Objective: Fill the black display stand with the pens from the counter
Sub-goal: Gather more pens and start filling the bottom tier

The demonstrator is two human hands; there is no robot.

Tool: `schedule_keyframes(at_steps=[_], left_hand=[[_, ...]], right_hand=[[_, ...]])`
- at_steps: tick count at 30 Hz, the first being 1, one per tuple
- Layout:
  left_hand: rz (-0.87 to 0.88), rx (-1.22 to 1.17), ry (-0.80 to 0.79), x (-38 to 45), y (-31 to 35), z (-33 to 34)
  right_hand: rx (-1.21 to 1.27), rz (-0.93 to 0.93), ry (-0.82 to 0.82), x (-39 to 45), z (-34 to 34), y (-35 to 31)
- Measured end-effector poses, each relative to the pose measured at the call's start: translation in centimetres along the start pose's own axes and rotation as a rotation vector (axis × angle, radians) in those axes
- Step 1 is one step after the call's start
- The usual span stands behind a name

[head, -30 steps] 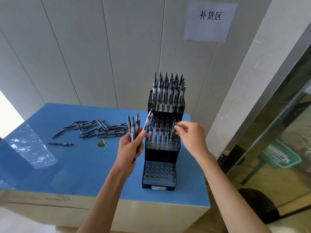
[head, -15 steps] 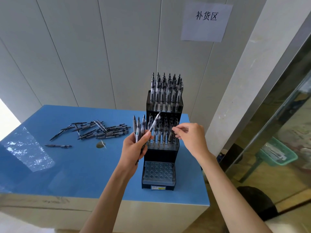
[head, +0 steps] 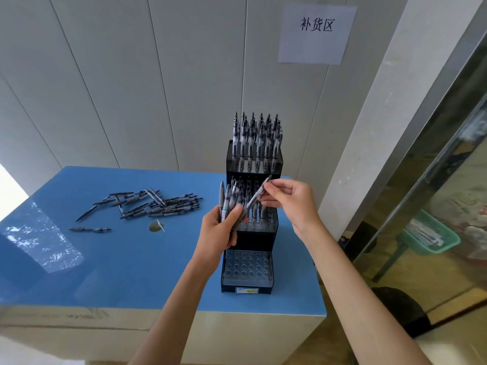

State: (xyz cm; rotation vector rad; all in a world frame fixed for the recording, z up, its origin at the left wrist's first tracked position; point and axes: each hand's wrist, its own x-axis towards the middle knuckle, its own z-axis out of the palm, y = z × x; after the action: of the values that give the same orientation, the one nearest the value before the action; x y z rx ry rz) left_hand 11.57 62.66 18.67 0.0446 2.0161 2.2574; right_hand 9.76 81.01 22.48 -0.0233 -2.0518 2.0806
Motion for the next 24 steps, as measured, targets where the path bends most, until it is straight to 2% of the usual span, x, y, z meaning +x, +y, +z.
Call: schedule_keyframes(at_steps=[4, 9, 16, 24], left_hand=[[-0.031, -0.024, 0.083, 0.2, -0.4, -1.3], [-0.028, -0.086, 0.137, 0.5, -0.9, -2.8], [0.033, -0.048, 0.137, 0.2, -1.2, -3.8], [-0.026, -0.089, 0.137, 0.2, -1.4, -4.4]], right_hand=[[-0.077, -0.062, 0.122, 0.6, -1.5, -0.2], [-0.427, -0.263, 0.243, 0.8, -3.0, -0.5], [-0.59, -0.337, 0.248, 1.1, -2.8, 0.4], [-0.637, -0.323, 0.211, 0.9, -2.2, 1.6]])
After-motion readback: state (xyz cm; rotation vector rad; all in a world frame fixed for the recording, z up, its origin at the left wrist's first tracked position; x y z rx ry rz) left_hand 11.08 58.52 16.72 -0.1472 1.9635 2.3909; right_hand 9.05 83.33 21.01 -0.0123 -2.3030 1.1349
